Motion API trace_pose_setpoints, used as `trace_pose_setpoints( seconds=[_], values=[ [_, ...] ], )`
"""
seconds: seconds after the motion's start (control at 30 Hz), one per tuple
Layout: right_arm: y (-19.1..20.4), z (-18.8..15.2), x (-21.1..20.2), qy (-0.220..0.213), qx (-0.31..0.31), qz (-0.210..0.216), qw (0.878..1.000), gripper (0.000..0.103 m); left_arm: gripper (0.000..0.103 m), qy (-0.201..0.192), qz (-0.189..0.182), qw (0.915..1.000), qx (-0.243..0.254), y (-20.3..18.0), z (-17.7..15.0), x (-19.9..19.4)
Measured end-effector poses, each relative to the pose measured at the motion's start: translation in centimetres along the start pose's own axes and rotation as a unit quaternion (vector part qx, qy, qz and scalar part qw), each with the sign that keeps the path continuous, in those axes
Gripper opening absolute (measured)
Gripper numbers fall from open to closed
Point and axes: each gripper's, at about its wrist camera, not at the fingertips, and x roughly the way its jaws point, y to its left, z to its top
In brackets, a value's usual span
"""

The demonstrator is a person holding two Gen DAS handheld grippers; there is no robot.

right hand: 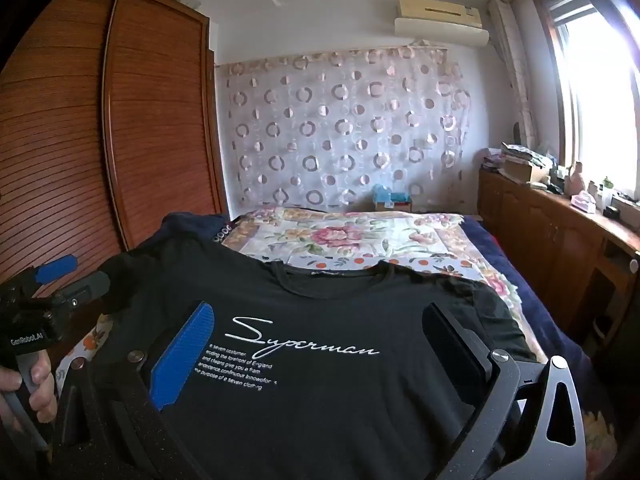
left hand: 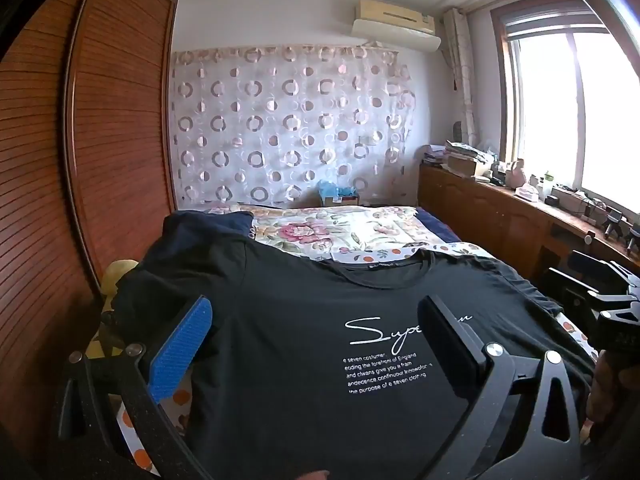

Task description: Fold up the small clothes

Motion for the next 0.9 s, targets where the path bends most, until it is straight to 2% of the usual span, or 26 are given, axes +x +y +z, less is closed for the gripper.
trace_pose_setpoints(
  seconds=[0.9],
  values=[
    [-0.18,0.00,0.18,0.000,0.008,-0.008,1.000,0.103,0.103,-0.003,-0.002,1.0000,-0.001,-0.11,0.03,-0.04]
  ],
)
